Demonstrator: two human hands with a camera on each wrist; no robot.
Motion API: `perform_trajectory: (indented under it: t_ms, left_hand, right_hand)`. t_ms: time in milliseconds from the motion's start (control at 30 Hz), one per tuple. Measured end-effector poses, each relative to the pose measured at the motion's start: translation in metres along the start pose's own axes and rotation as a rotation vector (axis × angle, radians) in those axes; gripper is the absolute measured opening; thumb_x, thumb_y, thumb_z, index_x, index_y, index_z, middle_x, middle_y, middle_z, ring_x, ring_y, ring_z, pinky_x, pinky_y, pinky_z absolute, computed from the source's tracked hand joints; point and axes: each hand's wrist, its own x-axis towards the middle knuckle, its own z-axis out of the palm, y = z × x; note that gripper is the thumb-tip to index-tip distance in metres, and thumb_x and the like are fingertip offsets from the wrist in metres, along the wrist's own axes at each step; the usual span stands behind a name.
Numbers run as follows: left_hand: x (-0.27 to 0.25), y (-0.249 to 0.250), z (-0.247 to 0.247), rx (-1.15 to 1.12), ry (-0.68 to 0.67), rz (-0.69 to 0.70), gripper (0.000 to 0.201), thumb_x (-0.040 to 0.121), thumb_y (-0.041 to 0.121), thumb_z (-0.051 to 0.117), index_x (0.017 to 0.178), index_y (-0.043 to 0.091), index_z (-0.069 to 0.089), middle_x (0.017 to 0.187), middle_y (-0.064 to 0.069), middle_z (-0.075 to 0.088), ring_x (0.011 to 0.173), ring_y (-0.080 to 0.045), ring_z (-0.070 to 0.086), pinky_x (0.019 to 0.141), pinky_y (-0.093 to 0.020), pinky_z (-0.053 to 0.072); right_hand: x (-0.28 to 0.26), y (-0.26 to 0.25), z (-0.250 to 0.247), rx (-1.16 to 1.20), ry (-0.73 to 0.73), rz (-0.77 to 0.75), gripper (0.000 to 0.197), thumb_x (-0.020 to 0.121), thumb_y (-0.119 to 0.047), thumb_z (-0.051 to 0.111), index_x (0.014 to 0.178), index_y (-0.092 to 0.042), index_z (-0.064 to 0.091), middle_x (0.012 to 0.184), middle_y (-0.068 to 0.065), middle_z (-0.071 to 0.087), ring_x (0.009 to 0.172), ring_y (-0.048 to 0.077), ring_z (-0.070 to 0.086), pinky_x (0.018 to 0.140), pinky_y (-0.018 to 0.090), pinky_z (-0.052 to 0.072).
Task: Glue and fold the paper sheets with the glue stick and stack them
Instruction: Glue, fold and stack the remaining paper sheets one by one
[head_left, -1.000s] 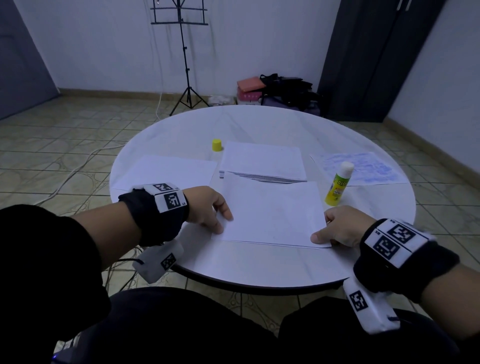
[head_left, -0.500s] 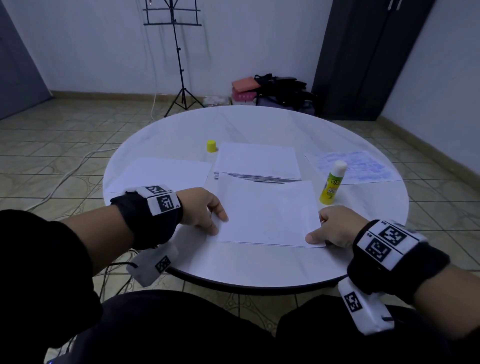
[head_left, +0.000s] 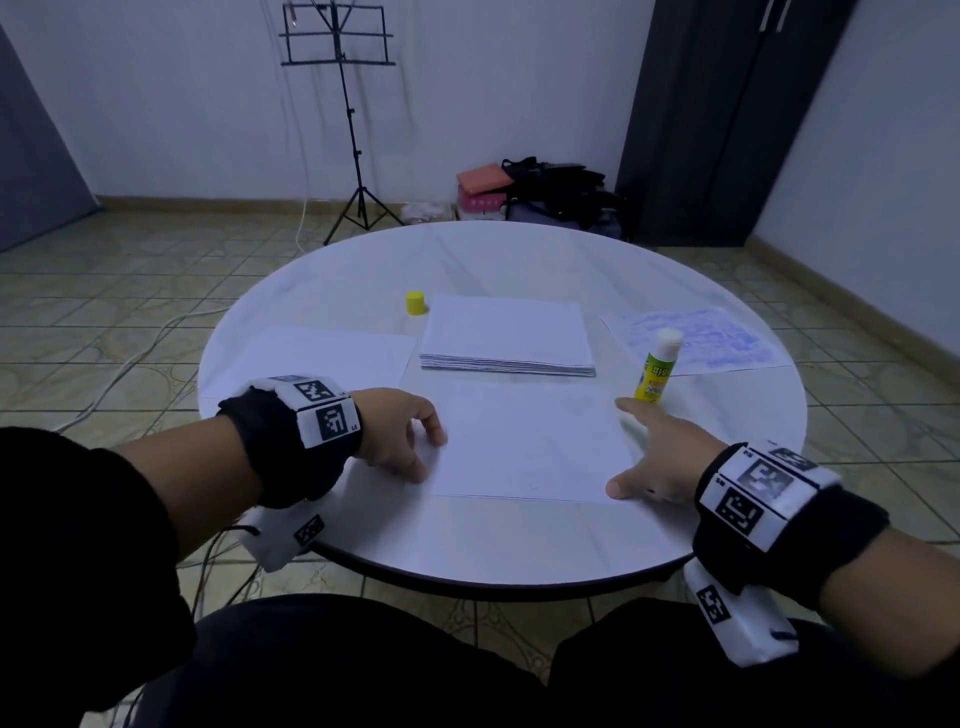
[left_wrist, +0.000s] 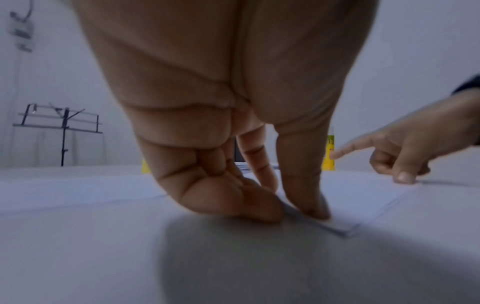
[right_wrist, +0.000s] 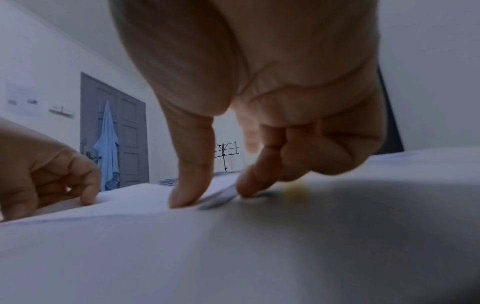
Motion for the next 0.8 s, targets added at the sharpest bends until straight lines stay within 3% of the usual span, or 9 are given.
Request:
perform_trajectory:
  t_ms: [133,200,267,333,367,433,500,633,800]
  left_hand:
    - [-0.003,0.006,-0.007,0.174,-0.067,-0.077,0.043,0.075,0.041,0.075,0.111,0.035,0.051,0.09,-0.005,0.071,0.056,-0.015,0.057,0.054,-0.019,0.041]
    - [-0.004,0.022,-0.014,0.34,-0.086,-0.08,0.044,0.075,0.044,0.074,0.113,0.028,0.055,0.079,0.0,0.064,0.06,-0.015,0.057,0.054,-0.02,0.04]
    - [0.0,0.047,-0.019,0.52,-0.1,-0.063,0.034,0.076,0.047,0.073,0.092,0.018,0.064,0.072,0.002,0.057,0.072,-0.018,0.055,0.061,-0.023,0.041]
    - [0.009,0.078,-0.021,0.628,-0.071,-0.021,0.045,0.074,0.055,0.071,0.064,0.013,0.057,0.064,0.001,0.054,0.073,-0.021,0.054,0.066,-0.025,0.04]
    - [0.015,0.095,-0.019,0.63,-0.045,0.012,0.051,0.072,0.061,0.07,0.065,0.013,0.057,0.067,0.0,0.056,0.076,-0.023,0.056,0.068,-0.026,0.041]
    - [0.028,0.127,-0.007,0.568,-0.011,0.098,0.066,0.067,0.072,0.066,0.099,0.013,0.067,0.1,-0.003,0.066,0.099,-0.025,0.06,0.082,-0.031,0.046]
    - [0.035,0.153,0.007,0.524,-0.005,0.16,0.091,0.067,0.073,0.066,0.135,0.014,0.048,0.131,-0.006,0.054,0.121,-0.026,0.051,0.097,-0.035,0.041]
    - [0.042,0.155,0.018,0.531,-0.013,0.137,0.098,0.059,0.072,0.072,0.135,0.018,0.046,0.131,-0.007,0.051,0.113,-0.027,0.056,0.089,-0.036,0.044]
    - [0.023,0.095,-0.002,0.531,-0.086,0.074,0.088,0.058,0.061,0.081,0.129,0.02,0.05,0.116,0.0,0.057,0.1,-0.021,0.06,0.081,-0.026,0.042]
  right_hand:
    - [0.001,0.002,-0.013,-0.132,-0.119,-0.07,0.088,0.079,-0.018,0.074,0.15,-0.028,0.023,0.15,-0.003,0.034,0.124,0.017,0.045,0.089,0.02,0.037]
    - [0.001,0.002,-0.015,-0.157,-0.155,-0.073,0.078,0.08,-0.02,0.074,0.147,-0.024,0.034,0.147,-0.004,0.039,0.127,0.015,0.044,0.086,0.015,0.034]
    - [0.005,0.002,-0.016,-0.137,-0.157,-0.07,0.074,0.078,-0.02,0.076,0.142,-0.024,0.04,0.122,-0.008,0.055,0.102,0.011,0.058,0.072,0.014,0.04]
    - [0.009,0.0,-0.015,-0.142,-0.146,-0.069,0.072,0.075,-0.02,0.079,0.137,-0.025,0.044,0.084,-0.011,0.051,0.067,0.006,0.053,0.052,0.015,0.037]
    - [0.011,0.0,-0.014,-0.157,-0.137,-0.069,0.071,0.074,-0.021,0.08,0.135,-0.025,0.045,0.077,-0.01,0.047,0.061,0.005,0.049,0.049,0.016,0.036]
    - [0.014,-0.001,-0.014,-0.181,-0.123,-0.08,0.07,0.071,-0.021,0.081,0.132,-0.023,0.046,0.071,-0.007,0.047,0.056,0.006,0.047,0.048,0.017,0.035]
    - [0.016,0.0,-0.014,-0.187,-0.117,-0.107,0.072,0.07,-0.02,0.083,0.131,-0.022,0.046,0.073,-0.008,0.045,0.057,0.004,0.046,0.047,0.017,0.034]
    - [0.017,0.001,-0.014,-0.207,-0.104,-0.116,0.07,0.07,-0.023,0.082,0.13,-0.023,0.046,0.071,-0.009,0.042,0.056,0.004,0.042,0.048,0.017,0.032]
    - [0.019,0.005,-0.013,-0.196,-0.121,-0.127,0.07,0.072,-0.022,0.08,0.132,-0.023,0.045,0.077,-0.01,0.039,0.06,0.008,0.042,0.051,0.018,0.032]
